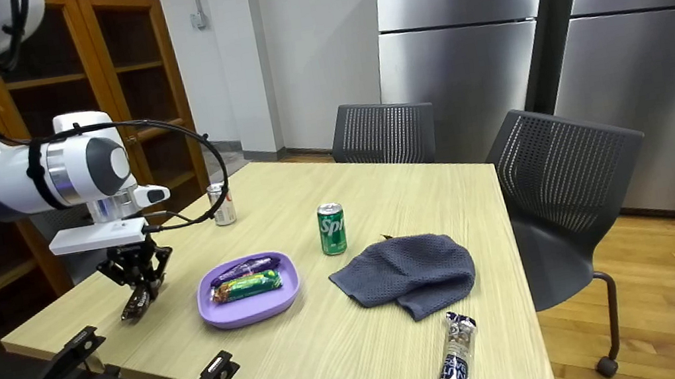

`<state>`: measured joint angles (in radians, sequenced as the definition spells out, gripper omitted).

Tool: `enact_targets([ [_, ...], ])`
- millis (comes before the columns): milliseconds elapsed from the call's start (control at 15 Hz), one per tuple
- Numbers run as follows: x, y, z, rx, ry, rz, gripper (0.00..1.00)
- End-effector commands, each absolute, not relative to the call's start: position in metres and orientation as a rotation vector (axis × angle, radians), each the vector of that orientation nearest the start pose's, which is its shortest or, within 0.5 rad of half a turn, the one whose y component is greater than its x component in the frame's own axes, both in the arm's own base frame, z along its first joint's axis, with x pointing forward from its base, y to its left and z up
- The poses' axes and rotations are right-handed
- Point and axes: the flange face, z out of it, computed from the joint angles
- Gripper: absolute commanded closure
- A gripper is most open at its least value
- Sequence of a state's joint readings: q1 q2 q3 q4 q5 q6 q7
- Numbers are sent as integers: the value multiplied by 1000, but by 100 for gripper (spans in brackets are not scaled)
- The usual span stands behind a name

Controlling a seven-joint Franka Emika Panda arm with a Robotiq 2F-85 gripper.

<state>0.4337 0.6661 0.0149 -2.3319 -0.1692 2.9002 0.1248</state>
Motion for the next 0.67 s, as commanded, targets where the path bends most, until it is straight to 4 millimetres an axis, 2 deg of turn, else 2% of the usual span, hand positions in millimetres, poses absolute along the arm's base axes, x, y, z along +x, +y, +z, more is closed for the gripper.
enact_targets([
  [0, 428, 206, 70, -3111, -758, 84, 96],
  [267, 434, 191, 89, -3142, -672, 21, 96],
  [600, 431, 169, 112, -3170, -552, -68, 96],
])
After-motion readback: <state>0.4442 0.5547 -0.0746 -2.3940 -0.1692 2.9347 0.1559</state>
